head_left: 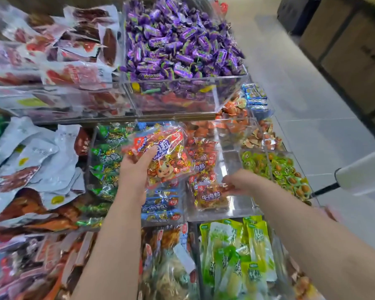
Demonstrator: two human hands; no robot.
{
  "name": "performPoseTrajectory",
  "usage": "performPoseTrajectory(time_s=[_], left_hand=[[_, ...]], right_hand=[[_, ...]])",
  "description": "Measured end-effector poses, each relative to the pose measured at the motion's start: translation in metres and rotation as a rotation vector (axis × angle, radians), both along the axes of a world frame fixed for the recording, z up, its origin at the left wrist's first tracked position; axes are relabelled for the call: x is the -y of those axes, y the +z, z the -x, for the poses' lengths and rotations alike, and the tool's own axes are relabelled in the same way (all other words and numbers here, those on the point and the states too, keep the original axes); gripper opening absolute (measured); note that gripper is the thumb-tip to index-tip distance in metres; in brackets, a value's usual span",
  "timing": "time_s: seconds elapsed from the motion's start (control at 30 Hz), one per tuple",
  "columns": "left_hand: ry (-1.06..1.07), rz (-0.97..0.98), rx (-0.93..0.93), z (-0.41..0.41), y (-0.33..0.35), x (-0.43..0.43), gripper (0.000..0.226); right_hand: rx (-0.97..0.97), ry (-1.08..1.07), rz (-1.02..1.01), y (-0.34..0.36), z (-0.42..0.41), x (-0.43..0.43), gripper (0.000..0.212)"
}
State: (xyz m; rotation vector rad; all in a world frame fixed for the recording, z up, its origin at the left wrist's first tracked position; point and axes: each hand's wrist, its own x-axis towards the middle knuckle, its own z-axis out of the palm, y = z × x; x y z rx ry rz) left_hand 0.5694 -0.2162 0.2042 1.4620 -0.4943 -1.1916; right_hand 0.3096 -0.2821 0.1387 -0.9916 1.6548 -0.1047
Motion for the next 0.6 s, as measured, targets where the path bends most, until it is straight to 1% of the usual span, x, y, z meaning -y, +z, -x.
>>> performPoseTrajectory(time_s=[0.03,0.07,0.13,0.17,0.2,0.27,0.3,0.33,0.37,0.43,0.47,0.5,0.57,0.6], left_hand=[[-0.01,-0.001,-0.005,0.001,-0.001,0.001,0.035],[-0.016,0.0,-0.013,0.003,-0.001,0.002,0.04],[-0.01,0.003,-0.023,0.005,-0.001,0.004,0.053],[-0.004,0.004,-0.025,0.006,-0.002,0.004,0.058],[-0.001,0.003,-0.025,0.006,-0.003,0.005,0.059],[0.003,-0.002,-0.021,0.006,-0.007,0.006,0.05],[0.006,-0.008,-0.019,0.006,-0.008,0.007,0.043],[0.012,-0.017,-0.015,0.006,-0.009,0.008,0.036],[0.018,-0.03,-0.011,0.006,-0.011,0.01,0.031],[0.028,-0.046,-0.009,0.008,-0.013,0.012,0.025],[0.029,-0.047,-0.011,0.009,-0.013,0.013,0.024],[0.028,-0.049,-0.013,0.009,-0.014,0.014,0.023],[0.028,-0.051,-0.02,0.01,-0.015,0.016,0.022],[0.03,-0.05,-0.024,0.009,-0.016,0.016,0.022]], right_hand=[[0.091,-0.134,-0.076,-0.006,-0.003,0.001,0.021],[0.151,-0.217,-0.13,-0.013,-0.005,0.003,0.025],[0.117,-0.103,-0.159,-0.024,-0.007,0.004,0.032],[0.094,-0.038,-0.138,-0.028,-0.006,0.005,0.032],[0.095,-0.021,-0.127,-0.033,-0.005,0.006,0.033],[0.02,0.066,-0.047,-0.045,0.001,0.009,0.044],[-0.087,0.151,0.032,-0.05,0.002,0.009,0.052],[-0.152,0.208,0.111,-0.053,0.002,0.01,0.059],[-0.136,0.218,0.144,-0.056,0.0,0.01,0.058],[0.003,0.194,0.128,-0.059,-0.005,0.011,0.04],[0.061,0.183,0.118,-0.06,-0.009,0.011,0.034],[0.088,0.184,0.129,-0.062,-0.01,0.01,0.032],[0.097,0.193,0.172,-0.065,-0.012,0.007,0.039],[0.097,0.207,0.179,-0.067,-0.012,0.006,0.049]])
